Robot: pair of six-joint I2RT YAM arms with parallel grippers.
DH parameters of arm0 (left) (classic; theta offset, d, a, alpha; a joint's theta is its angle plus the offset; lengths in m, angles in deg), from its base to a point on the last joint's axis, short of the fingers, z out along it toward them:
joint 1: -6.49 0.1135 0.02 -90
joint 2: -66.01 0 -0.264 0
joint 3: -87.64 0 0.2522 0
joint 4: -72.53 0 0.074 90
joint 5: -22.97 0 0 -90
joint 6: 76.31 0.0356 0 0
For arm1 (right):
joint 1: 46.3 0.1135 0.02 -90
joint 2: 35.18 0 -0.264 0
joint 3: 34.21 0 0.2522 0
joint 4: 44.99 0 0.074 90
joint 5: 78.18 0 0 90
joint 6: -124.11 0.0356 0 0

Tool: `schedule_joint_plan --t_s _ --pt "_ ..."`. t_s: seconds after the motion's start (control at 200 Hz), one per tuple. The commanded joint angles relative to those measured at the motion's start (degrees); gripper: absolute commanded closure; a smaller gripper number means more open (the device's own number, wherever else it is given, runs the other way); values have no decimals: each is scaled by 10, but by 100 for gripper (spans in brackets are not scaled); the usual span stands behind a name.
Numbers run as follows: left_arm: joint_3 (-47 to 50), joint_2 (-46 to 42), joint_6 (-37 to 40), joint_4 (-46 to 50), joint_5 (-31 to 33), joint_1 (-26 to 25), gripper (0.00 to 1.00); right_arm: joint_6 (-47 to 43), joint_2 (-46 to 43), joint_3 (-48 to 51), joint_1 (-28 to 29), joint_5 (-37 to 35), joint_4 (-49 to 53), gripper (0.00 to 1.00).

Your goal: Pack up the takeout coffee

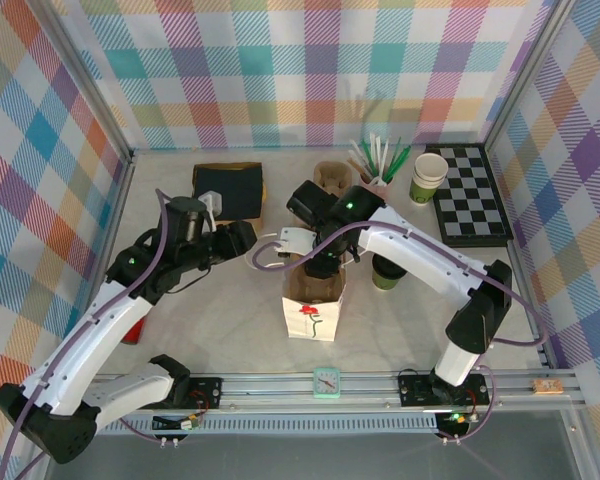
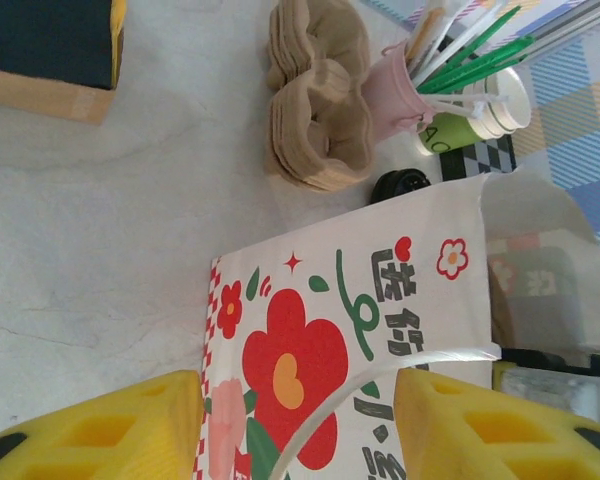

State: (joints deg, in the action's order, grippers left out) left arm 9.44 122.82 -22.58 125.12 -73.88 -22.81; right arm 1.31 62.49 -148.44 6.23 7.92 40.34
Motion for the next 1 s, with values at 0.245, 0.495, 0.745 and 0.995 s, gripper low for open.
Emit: schedule_joint_plan --t_s 0.245,0.495,0.745,0.995 --pt "25 -3 21 12 -69 8 46 3 -16 2 5 3 1 73" --pt "50 -9 19 9 -72 8 60 3 -14 0 5 2 2 73" --pt "35 -12 21 16 -38 9 83 5 -16 5 5 1 7 73" --pt "13 -8 25 20 -21 15 96 1 -23 16 5 -3 7 73"
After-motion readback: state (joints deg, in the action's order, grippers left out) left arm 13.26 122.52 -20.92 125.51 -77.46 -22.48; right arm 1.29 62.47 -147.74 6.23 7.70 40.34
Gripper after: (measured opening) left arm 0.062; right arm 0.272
